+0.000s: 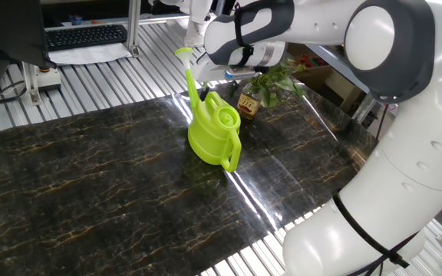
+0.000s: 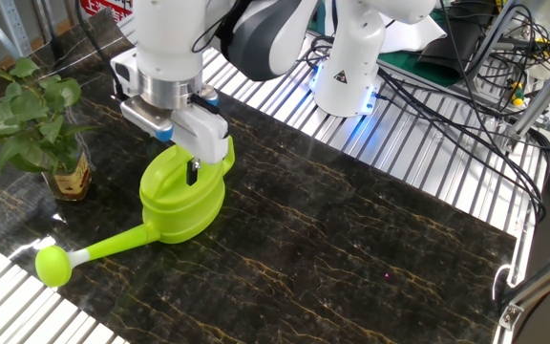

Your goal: Water the plant

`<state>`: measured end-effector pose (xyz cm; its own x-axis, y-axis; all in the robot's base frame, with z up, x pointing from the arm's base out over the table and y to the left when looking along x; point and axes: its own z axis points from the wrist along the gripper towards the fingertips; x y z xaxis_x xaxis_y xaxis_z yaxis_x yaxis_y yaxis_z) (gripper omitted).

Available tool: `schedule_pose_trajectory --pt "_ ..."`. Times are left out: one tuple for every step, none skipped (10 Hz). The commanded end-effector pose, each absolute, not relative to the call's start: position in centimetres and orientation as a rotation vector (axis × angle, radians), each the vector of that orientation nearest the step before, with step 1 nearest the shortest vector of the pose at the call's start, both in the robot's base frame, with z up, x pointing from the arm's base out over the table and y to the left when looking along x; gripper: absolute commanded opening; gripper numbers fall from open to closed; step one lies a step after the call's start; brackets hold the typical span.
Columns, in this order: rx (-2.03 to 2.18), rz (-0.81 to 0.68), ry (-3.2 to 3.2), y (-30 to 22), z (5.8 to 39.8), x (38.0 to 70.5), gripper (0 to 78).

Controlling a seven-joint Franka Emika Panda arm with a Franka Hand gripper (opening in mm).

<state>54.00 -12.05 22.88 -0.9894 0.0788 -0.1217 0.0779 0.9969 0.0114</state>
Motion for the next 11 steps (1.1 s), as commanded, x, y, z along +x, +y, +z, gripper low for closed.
schedule_pose_trajectory --pt "0.139 -0.012 2.982 -11.6 22.4 54.2 77.5" --pt "0.141 -0.010 2.976 -11.7 22.4 54.3 77.5" --pt "0.147 -0.009 2.965 -11.7 22.4 54.3 77.5" --pt "0.148 -0.009 2.966 -11.7 22.4 54.3 77.5" --pt "0.148 -0.010 2.967 -11.7 22.3 54.3 77.5" --pt "0.154 -0.008 2.966 -11.6 21.9 54.3 77.5" --pt "0.155 -0.008 2.963 -11.6 21.5 54.4 77.5" --pt "0.153 -0.008 2.962 -11.7 21.2 54.5 77.5" --pt "0.147 -0.010 2.966 -11.7 21.2 54.7 77.5" --pt "0.146 -0.010 2.966 -11.9 21.3 54.8 77.5" --pt "0.145 -0.010 2.967 -12.0 21.3 54.8 77.5"
